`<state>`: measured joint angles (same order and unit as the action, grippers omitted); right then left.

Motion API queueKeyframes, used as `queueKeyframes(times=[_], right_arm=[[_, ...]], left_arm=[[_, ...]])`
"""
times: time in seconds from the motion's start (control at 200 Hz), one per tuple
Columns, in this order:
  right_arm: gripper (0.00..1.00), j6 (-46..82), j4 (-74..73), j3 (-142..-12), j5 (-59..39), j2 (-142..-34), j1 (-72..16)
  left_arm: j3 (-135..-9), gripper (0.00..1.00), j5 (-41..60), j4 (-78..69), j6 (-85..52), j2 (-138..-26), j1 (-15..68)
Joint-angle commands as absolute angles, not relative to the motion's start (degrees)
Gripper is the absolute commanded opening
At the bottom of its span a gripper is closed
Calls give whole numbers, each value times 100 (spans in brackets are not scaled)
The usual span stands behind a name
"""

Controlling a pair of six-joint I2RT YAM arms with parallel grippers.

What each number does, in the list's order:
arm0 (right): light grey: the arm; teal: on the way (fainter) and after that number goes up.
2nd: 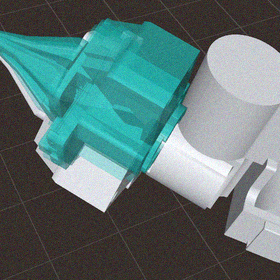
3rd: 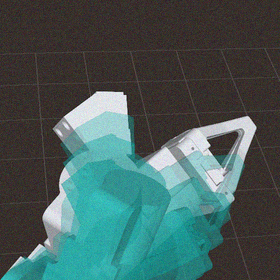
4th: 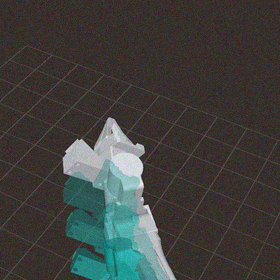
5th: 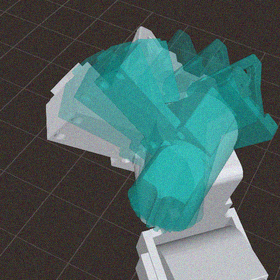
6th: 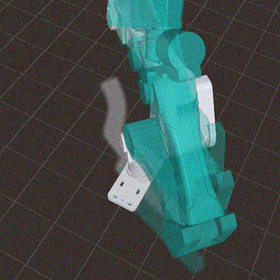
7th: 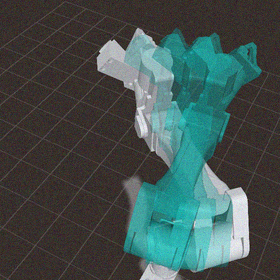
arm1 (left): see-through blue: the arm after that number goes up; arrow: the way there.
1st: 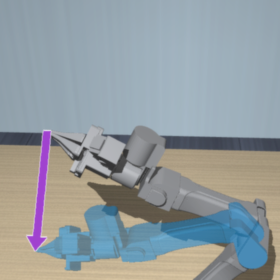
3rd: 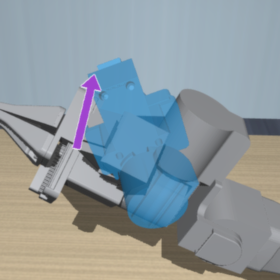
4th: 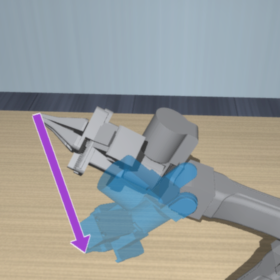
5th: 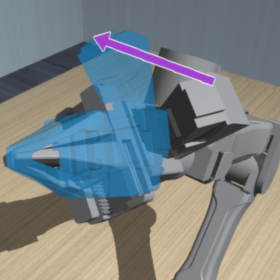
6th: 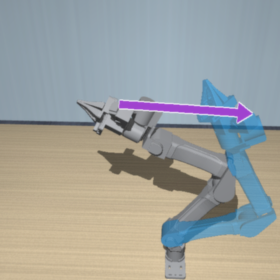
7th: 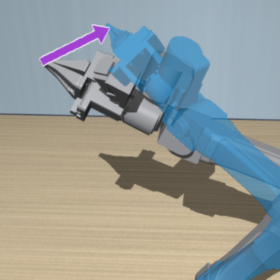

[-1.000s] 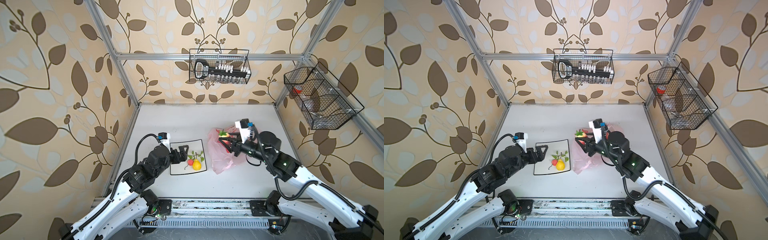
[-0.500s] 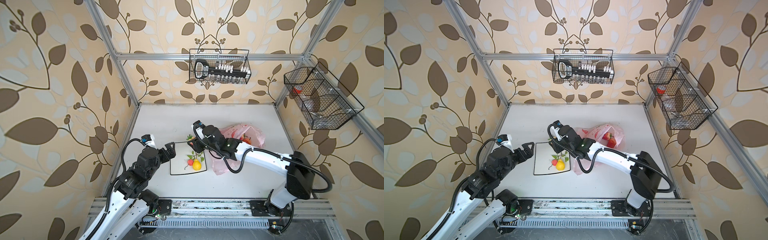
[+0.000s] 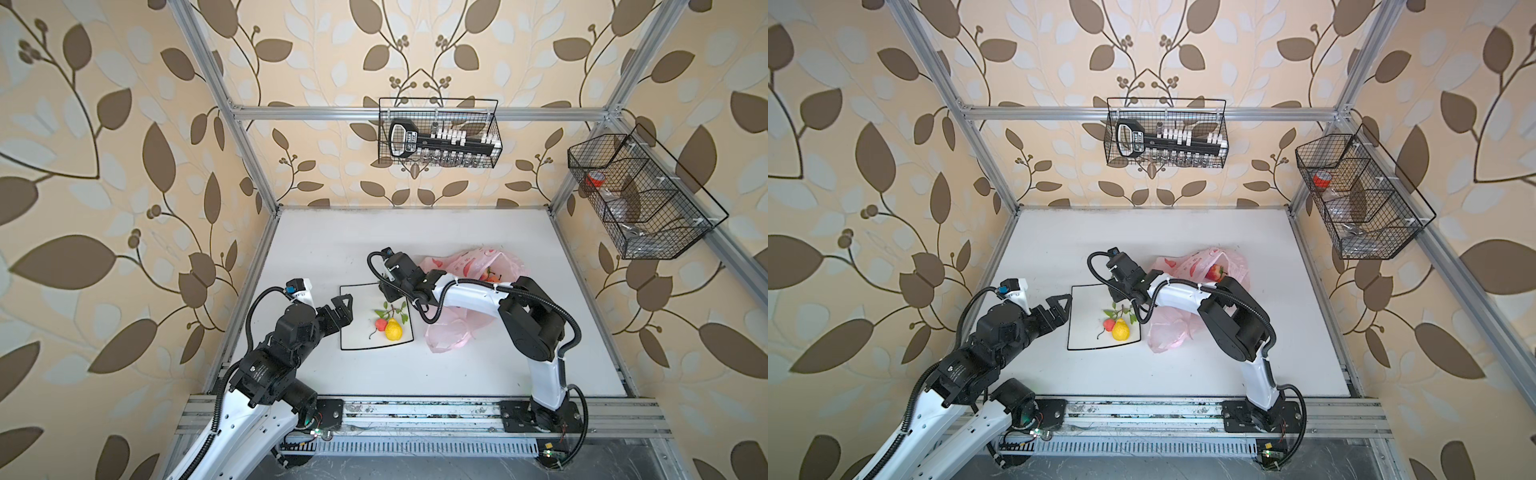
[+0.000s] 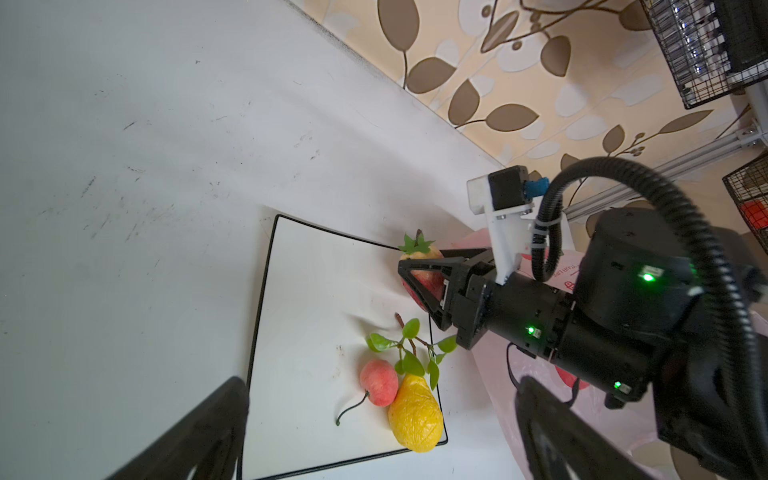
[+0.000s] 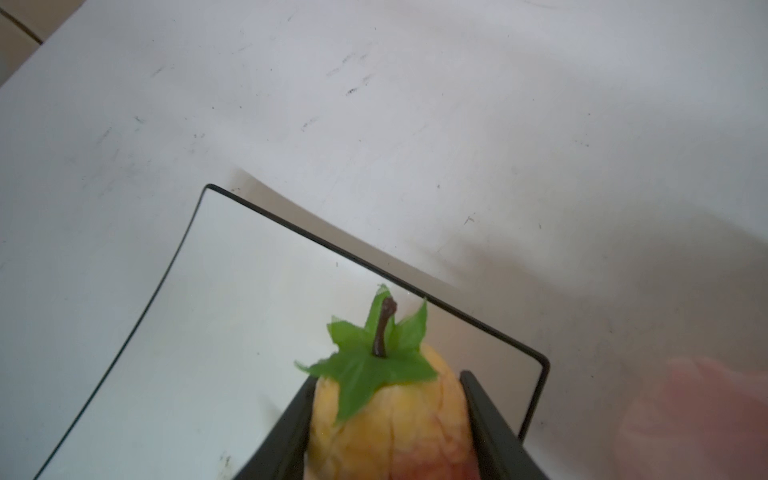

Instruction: Take the fake fruits out of the plastic bag

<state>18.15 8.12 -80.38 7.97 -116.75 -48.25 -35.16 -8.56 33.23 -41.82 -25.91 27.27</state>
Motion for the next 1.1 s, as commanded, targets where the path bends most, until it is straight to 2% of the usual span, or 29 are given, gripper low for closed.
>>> queueKeyframes(times=[0.0, 0.245, 0.58, 0.88, 1.095], right_arm=[[41, 1743, 904, -8262, 775, -11844, -4847], [48, 1717, 859, -8211, 749, -12031, -4835], [71, 1704, 826, -8194, 563, -11644, -4841], [77, 1651, 818, -8065, 209, -10445, -4843], [75, 1653, 907, -7217, 543, -8711, -4658]], left_arm=[[-3498, 99, -509, 3150, -4118, -2625, 2681], [-3711, 99, 50, 2859, -3897, -2945, 2681], [-4011, 99, 547, 2754, -3535, -3306, 2680], [-4233, 97, 1692, 2349, -3068, -3799, 2681], [-4456, 95, 2453, 1922, -2847, -4401, 2944]])
